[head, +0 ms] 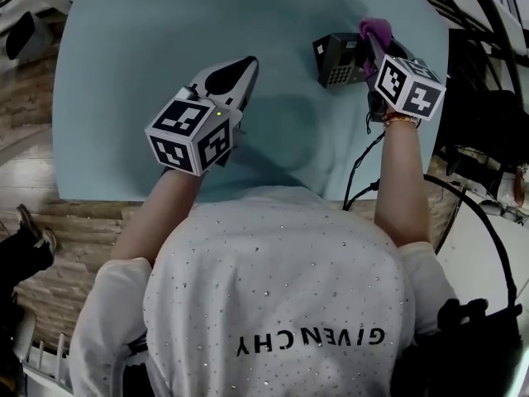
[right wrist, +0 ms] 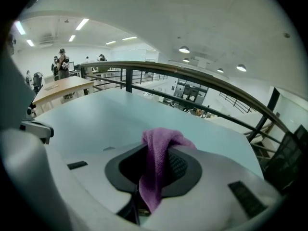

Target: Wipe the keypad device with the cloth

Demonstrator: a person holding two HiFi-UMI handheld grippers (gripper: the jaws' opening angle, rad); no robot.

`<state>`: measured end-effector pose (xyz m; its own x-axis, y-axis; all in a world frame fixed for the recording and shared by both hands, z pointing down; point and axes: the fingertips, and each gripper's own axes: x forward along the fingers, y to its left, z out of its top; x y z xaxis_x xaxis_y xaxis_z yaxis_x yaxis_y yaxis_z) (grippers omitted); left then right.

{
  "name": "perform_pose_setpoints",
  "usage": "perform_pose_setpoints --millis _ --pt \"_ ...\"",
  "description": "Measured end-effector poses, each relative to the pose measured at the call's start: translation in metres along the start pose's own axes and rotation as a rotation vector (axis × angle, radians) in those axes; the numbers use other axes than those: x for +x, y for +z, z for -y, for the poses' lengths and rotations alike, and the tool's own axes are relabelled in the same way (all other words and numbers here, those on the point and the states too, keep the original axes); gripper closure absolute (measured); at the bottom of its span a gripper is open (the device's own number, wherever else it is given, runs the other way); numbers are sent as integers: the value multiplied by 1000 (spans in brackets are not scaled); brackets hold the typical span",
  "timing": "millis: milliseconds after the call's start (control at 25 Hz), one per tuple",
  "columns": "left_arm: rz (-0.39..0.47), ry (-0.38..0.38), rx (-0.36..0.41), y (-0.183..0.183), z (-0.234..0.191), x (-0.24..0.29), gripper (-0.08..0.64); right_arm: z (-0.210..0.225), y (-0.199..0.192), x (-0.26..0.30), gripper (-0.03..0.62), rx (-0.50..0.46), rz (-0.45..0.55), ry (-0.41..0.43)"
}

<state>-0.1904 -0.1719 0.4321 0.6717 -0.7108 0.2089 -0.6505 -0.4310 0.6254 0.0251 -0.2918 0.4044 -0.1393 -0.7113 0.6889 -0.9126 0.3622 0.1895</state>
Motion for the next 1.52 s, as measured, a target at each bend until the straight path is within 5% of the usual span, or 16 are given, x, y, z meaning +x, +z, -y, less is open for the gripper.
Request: perform_pose_setpoints --millis 480,1200,1280,1400,1520 --pt "12 1 4 -2 9 0 555 -58 11 -7 523 -257 10 44" --pt "15 17 -12 -7 9 -10 555 -90 13 -9 522 -333 48 57" --pt "15 16 -9 -8 9 -11 555 -107 22 -17 522 -327 113 132" --pt "14 20 -8 -8 7 -13 555 -155 37 -37 522 -335 267 353" --pt "14 23 -6 -7 7 -15 555 -183 29 -38 522 -379 255 442"
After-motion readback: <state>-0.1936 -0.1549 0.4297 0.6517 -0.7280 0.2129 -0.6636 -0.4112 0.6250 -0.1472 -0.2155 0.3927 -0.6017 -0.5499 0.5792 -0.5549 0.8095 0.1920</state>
